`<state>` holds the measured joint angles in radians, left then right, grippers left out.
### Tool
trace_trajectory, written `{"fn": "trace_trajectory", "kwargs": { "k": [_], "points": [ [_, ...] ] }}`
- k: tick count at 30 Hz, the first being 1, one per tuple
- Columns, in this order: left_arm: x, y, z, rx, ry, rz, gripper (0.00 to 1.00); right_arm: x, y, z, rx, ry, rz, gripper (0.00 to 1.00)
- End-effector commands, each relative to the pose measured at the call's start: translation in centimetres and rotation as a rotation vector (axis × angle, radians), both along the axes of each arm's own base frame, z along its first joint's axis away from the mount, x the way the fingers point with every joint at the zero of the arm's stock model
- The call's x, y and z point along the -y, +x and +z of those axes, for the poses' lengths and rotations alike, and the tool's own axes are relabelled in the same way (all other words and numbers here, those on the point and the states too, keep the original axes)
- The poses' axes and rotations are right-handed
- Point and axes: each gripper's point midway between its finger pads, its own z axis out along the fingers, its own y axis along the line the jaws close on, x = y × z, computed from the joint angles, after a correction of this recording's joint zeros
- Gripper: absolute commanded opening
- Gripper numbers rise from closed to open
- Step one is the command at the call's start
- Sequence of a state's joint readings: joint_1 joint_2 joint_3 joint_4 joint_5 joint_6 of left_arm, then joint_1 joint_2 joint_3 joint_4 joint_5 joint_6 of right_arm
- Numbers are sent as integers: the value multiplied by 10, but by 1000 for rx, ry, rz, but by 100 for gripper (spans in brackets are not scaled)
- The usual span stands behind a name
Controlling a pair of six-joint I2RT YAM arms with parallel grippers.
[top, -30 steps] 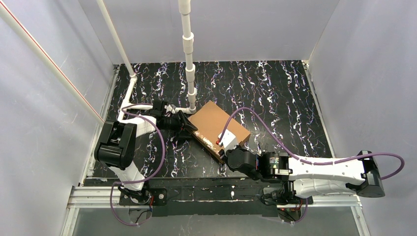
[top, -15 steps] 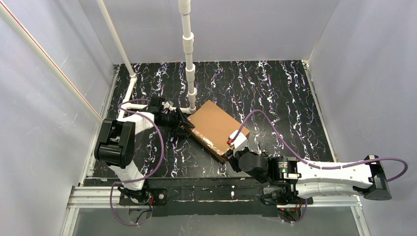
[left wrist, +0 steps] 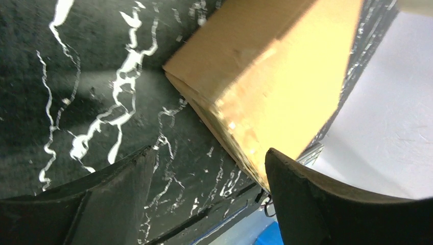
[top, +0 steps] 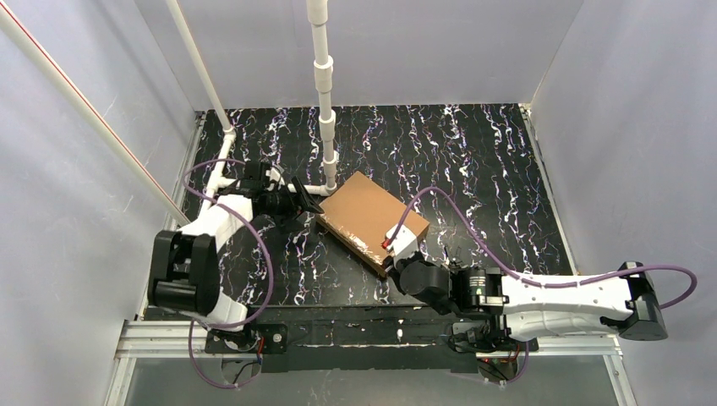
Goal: Unpack the express box
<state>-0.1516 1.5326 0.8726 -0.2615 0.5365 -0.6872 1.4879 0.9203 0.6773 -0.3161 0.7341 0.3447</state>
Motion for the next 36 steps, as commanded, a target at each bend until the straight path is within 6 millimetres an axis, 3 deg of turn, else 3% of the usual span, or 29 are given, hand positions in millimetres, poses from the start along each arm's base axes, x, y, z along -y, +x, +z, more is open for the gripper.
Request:
{"fn": "trace_trajectory", "kwargs": {
  "k": [1,5,10,14,17,23,29,32,36],
  "points": [
    [0,-13,37,70,-26,-17,79,-8,13,36,64,19,-67,1],
    [6,-23,55,85,-88,-10,82,-16,20,54,110,13,-80,1],
    [28,-40,59,-1,-240,9,81,-33,24,69,142,5,-62,1],
    [55,-60,45,-54,-201,-38,78,-46,27,75,172,6,-57,1],
    [63,-64,23,-85,-121,-36,78,-55,27,72,175,-5,-44,1],
    [49,-65,-28,-157,40,-37,77,-65,23,75,159,-15,-11,1],
    [33,-76,-60,-203,141,-54,76,-63,26,111,167,24,-40,1],
    [31,-77,-62,-206,153,-63,75,-61,28,128,180,27,-47,1],
    [34,-71,-40,-133,130,-79,77,-45,40,146,236,0,-134,1]
  ]
}}
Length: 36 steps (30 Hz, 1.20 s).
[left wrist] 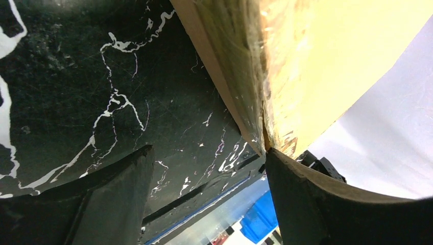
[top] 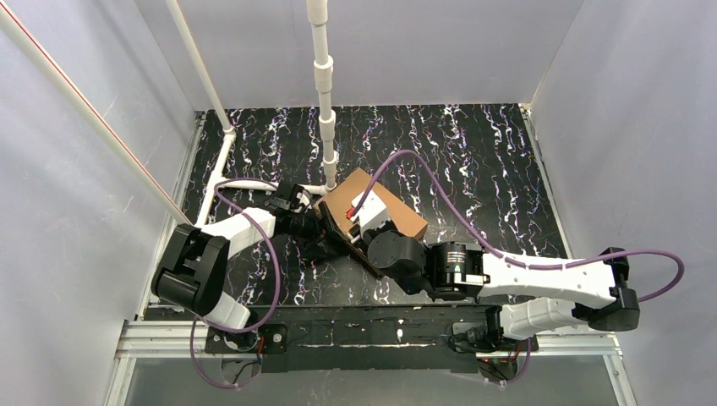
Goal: Unpack the express box
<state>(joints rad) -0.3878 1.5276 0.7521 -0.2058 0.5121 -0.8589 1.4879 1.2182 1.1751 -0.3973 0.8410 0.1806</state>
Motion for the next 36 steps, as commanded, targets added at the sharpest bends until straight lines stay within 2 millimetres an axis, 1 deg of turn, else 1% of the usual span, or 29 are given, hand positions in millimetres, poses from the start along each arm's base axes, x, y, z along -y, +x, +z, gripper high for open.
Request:
{"fn": "trace_trajectory", "kwargs": {
  "k": [1,4,6,8,9,10,11,12,13,14,16,18,20,21,22,23,26,28,31,34,36],
  "points": [
    [-24,-3,-5,50,139,-2,78,28,20,35,100,3,-152,1],
    [-26,5,22,144,140,-12,81,61,46,41,169,-16,-329,1],
    [-25,10,41,208,121,-14,84,89,73,41,180,-44,-464,1],
    [-23,13,60,260,103,-24,86,119,104,32,142,-77,-589,1],
    [-21,16,76,296,85,-34,87,141,123,25,119,-104,-684,1],
    [-18,17,88,319,70,-52,88,166,138,20,102,-142,-776,1],
    [-16,15,101,335,53,-76,88,200,155,6,61,-229,-910,1],
    [-14,13,116,354,37,-98,89,226,168,-12,-2,-308,-1010,1],
    [-14,10,126,376,27,-111,89,260,178,-45,-121,-444,-1095,1],
    [-15,4,129,381,20,-126,89,291,176,-77,-199,-614,-1165,1],
    [-16,-6,129,376,5,-154,89,320,170,-110,-272,-836,-1229,1],
    [-19,-15,126,360,9,-167,89,335,167,-133,-301,-983,-1257,1],
    [-23,-28,117,308,18,-183,89,343,170,-154,-341,-1037,-1288,2],
    [-22,-36,111,267,5,-193,89,343,178,-159,-345,-1040,-1302,9],
    [-22,-41,106,249,-2,-191,89,342,181,-166,-366,-1037,-1299,11],
    [-21,-44,102,237,-9,-192,89,341,182,-181,-411,-1036,-1286,18],
    [-23,-44,98,231,1,-188,89,338,179,-203,-466,-1026,-1260,29],
    [-24,-44,95,229,7,-184,89,338,178,-214,-468,-1021,-1257,35],
    [-24,-42,91,215,15,-176,89,339,179,-219,-453,-1009,-1266,45],
    [-25,-42,85,189,22,-156,89,334,186,-215,-436,-948,-1261,66],
    [-25,-42,83,175,26,-151,89,329,191,-208,-439,-901,-1247,78]
  ]
}}
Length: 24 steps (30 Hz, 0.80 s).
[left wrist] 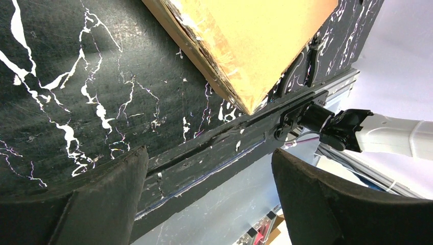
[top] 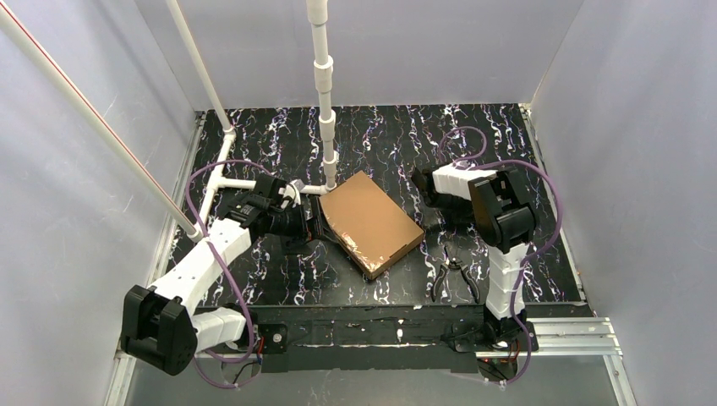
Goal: Unpack the express box
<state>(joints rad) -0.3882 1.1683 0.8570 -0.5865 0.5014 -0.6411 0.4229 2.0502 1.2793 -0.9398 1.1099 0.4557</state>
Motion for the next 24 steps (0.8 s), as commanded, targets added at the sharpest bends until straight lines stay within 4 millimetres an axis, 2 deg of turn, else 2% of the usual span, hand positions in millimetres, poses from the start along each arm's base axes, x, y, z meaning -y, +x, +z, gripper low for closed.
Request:
{"fn": "trace_trajectory", "kwargs": {
  "k": [1,3,7,9,11,13,16,19,20,22,24],
  "points": [
    [-2,-4,-8,-42,8,18,89,-11,18,21,114,87,16,83],
    [-1,-3,-11,-58,12,31,89,-17,22,34,137,132,23,90],
    [6,0,-20,-110,-23,61,88,-36,28,68,195,216,66,96],
    [10,2,-26,-136,-39,82,86,-49,29,84,211,256,107,98],
    [11,4,-33,-162,-41,112,83,-72,30,95,229,337,170,98],
    [14,8,-36,-176,-52,131,81,-88,33,101,251,429,223,98],
    [16,14,-37,-178,-64,162,78,-99,38,107,275,525,266,98],
    [15,18,-37,-166,-54,183,77,-114,41,102,255,621,304,95],
    [14,19,-38,-164,-50,187,77,-129,40,99,225,697,335,92],
    [14,20,-40,-169,-44,189,76,-176,36,97,163,936,454,82],
    [15,22,-46,-181,-37,192,74,-219,26,103,145,1141,569,78]
  ]
}}
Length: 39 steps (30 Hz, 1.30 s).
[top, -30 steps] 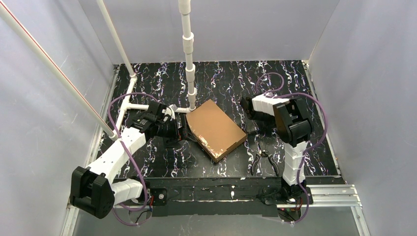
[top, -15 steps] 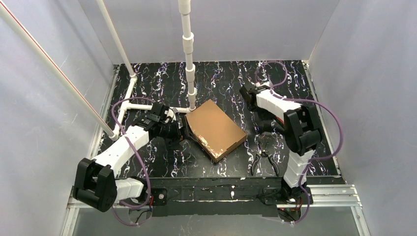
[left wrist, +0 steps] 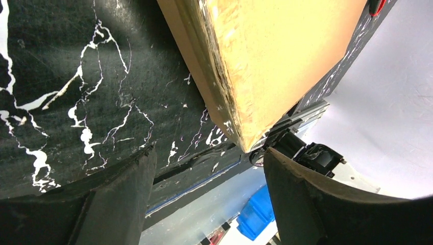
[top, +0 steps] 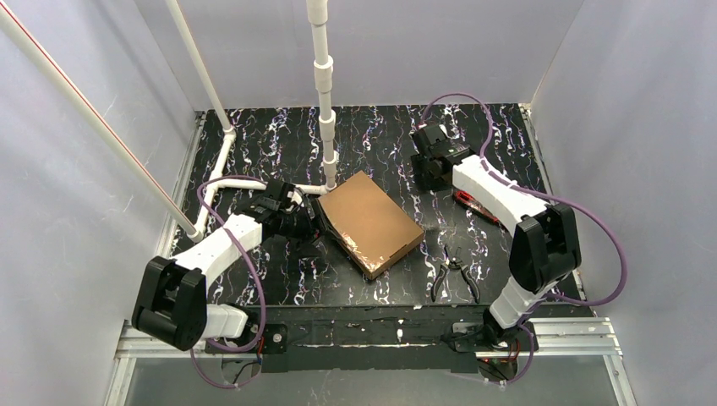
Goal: Unpack the express box
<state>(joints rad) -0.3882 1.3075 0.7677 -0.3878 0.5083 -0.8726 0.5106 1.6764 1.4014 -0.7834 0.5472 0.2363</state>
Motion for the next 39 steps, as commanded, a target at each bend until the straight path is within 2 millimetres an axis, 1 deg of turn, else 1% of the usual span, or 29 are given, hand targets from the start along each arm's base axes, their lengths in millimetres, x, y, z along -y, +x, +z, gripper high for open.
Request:
{"fn": "trace_trajectory", "kwargs": {
  "k": [1,2,4,6,8,10,12,16,21,23,25,30,36,39],
  "points": [
    [1,6,-10,-14,15,18,72,-106,-12,23,15,484,338,78],
    [1,7,-13,-20,18,15,71,-117,-15,28,31,544,373,79],
    [2,8,-19,-32,28,9,68,-130,-18,33,52,616,418,82],
    [3,11,-23,-35,30,6,65,-134,-18,23,19,616,436,82],
    [4,12,-27,-36,38,0,64,-130,-20,9,-24,577,429,83],
    [4,14,-30,-32,47,-6,64,-129,-19,2,-34,564,435,83],
    [3,16,-33,-32,55,-6,64,-132,-20,-4,-42,578,444,83],
    [4,19,-35,-22,58,-7,64,-139,-26,-14,-83,614,458,80],
    [6,20,-33,8,44,1,70,-139,-29,-25,-105,614,447,78],
    [7,19,-36,-3,43,4,71,-138,-29,-29,-115,611,441,77],
    [8,17,-39,-14,41,2,69,-138,-30,-33,-126,609,435,73],
    [5,11,-48,-38,56,0,64,-134,-30,-42,-142,591,411,68],
    [-1,2,-48,-28,64,5,61,-129,-29,-53,-156,561,382,63],
    [-4,-2,-47,-20,70,7,63,-126,-29,-58,-165,547,370,61]
  ]
}}
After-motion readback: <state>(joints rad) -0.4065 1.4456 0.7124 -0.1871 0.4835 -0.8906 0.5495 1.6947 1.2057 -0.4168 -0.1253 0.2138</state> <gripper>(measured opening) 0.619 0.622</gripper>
